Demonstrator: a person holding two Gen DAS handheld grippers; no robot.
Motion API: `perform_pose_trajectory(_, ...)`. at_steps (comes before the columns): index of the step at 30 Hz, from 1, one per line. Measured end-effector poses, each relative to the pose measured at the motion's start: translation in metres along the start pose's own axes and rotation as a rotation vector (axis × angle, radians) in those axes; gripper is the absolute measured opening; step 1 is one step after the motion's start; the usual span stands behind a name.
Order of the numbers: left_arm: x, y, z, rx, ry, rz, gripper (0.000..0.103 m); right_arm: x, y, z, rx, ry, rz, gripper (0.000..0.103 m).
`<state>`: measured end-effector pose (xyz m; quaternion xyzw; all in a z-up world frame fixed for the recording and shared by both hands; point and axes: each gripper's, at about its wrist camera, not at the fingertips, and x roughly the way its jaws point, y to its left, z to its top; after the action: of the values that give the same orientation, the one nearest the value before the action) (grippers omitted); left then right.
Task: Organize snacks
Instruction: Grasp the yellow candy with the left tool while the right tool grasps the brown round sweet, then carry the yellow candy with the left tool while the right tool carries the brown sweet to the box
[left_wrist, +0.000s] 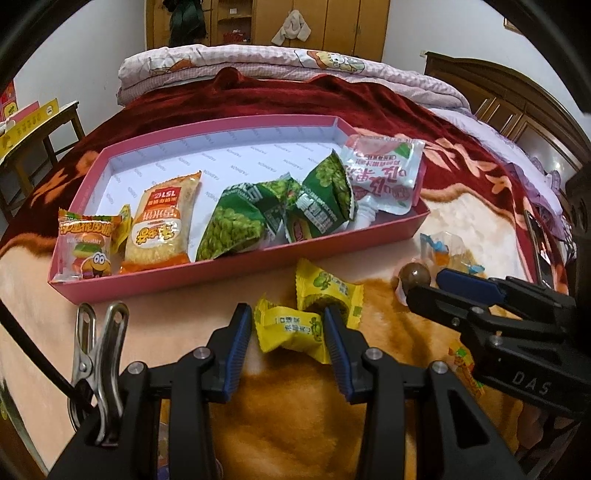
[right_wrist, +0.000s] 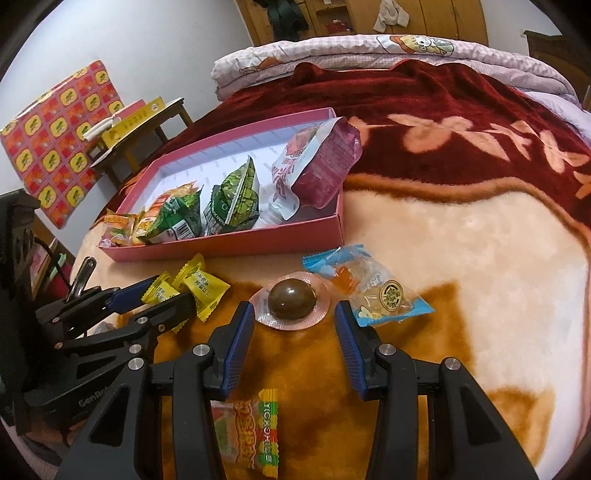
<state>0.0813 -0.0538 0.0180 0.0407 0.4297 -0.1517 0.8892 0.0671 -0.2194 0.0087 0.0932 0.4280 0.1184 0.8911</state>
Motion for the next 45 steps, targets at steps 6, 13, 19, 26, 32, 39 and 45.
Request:
perform_pose_trajectory(6, 0.003, -0.004, 0.0, 0.021, -0.012, 0.017, 0.043, 0.005, 0.005, 0.001, -0.02, -0.011, -0.019, 0.047)
perform_pose_trajectory(13, 0.004, -0.006, -0.002, 0.034, -0.022, 0.03, 0.038, 0.008, 0.012, 0.001, -0.058, -0.026, -0.058, 0.046)
perform_pose_trajectory(19, 0.0, -0.001, -0.004, 0.025, -0.018, 0.013, 0.034, 0.007, 0.013, -0.002, -0.07, -0.037, -0.089, 0.037)
perform_pose_trajectory(26, -0.01, -0.002, -0.008, 0.028, -0.024, 0.002, 0.033, 0.001, 0.015, -0.002, -0.067, -0.048, -0.062, 0.036)
perform_pose_trajectory(32, -0.021, 0.002, -0.008, 0.02, -0.045, 0.002, 0.033, -0.007, 0.026, -0.003, -0.087, -0.065, -0.034, 0.036)
perform_pose_trajectory(39, -0.033, 0.007, -0.006, 0.006, -0.067, 0.008, 0.033, -0.016, 0.035, -0.004, -0.089, -0.078, -0.007, 0.036)
perform_pose_trajectory(45, -0.046, 0.011, -0.005, 0.001, -0.093, -0.001, 0.033, -0.024, 0.042, -0.002, -0.09, -0.093, 0.011, 0.036)
